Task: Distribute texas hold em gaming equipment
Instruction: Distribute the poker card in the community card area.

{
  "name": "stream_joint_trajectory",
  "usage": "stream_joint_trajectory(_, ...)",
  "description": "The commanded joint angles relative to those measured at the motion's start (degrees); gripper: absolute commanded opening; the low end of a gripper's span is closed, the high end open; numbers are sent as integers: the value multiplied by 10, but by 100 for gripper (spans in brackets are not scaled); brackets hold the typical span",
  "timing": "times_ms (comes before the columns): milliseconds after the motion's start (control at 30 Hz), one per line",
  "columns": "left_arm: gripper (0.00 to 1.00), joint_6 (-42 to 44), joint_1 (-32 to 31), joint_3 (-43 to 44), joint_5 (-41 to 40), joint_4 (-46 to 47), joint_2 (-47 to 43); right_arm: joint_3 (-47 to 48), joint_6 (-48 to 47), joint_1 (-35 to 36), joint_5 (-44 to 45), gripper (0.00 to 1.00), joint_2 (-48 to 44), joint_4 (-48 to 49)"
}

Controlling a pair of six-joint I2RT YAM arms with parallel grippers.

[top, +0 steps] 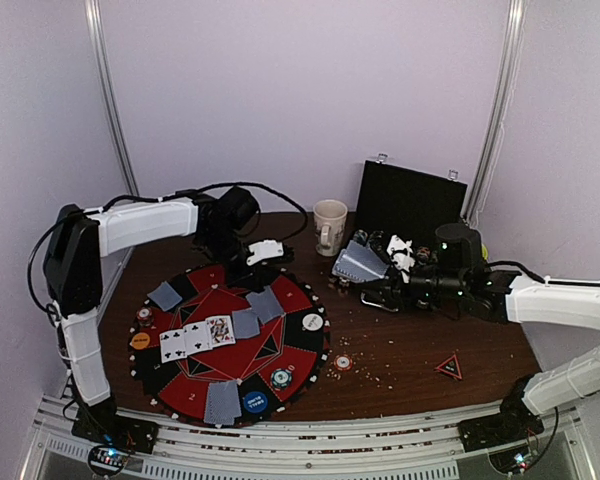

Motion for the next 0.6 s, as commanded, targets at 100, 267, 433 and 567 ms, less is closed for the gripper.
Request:
stream_joint_trajectory(100, 0, 42, -14, 70, 21, -53, 71, 1, -3, -1, 13, 48, -17, -1)
stream_joint_trajectory(267, 0, 31, -22, 96, -8, -38, 110, 1, -5, 0, 16, 48, -16, 0)
stream_joint_trajectory(433, 0, 44, -30, 102, -32, -24, 134, 6, -2, -1, 14, 48, -9, 3)
stream_joint_trajectory(567, 0, 53, -32, 100, -73, -12, 143, 7, -3, -1, 14, 48, -10, 0)
